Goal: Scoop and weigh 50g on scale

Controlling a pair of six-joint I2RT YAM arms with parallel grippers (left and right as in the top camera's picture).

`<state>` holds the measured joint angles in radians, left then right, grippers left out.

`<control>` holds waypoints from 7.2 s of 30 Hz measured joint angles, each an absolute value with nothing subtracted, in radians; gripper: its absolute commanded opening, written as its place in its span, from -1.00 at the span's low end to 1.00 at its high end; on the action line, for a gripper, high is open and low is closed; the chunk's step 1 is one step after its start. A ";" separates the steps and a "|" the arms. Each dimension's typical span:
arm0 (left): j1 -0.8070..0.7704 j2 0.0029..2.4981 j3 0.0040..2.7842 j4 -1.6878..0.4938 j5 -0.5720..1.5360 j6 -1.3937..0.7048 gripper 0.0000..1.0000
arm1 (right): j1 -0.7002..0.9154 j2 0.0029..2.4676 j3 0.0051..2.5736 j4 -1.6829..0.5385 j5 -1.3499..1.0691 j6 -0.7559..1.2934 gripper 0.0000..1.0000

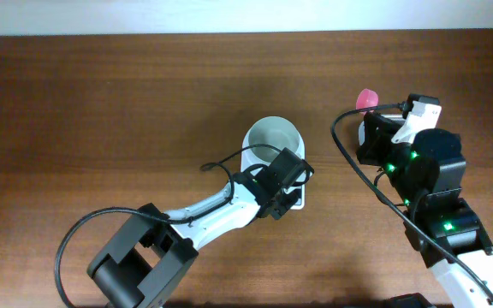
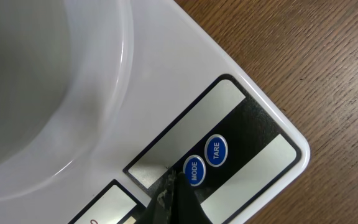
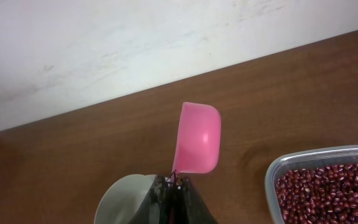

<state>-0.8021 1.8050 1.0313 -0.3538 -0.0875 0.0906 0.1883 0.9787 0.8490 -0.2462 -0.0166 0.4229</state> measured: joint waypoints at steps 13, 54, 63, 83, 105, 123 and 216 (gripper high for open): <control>-0.794 1.807 1.031 -0.353 -0.081 0.091 -1.00 | 0.188 0.979 0.849 -0.246 -0.017 0.423 -0.92; -0.506 1.342 1.237 -1.057 0.167 0.432 0.98 | 0.188 1.063 0.849 -0.171 -0.001 0.423 -0.92; -0.426 1.340 1.358 -1.215 0.278 0.636 0.98 | 0.188 1.055 0.849 -0.240 -0.040 0.422 -0.92; -0.228 1.241 1.371 -1.246 0.363 0.603 0.98 | 0.188 0.830 0.851 -0.474 -0.047 0.381 -0.92; -0.228 1.241 1.371 -1.245 0.379 0.629 0.98 | 0.188 0.830 0.851 -0.529 -0.047 0.343 -0.92; -0.228 1.241 1.370 -1.245 0.382 0.629 0.98 | -0.142 1.380 1.077 -0.696 -0.110 0.094 -0.92; -0.228 1.241 1.370 -1.245 0.382 0.629 0.98 | -0.155 1.734 1.094 -0.569 -1.225 0.183 -0.92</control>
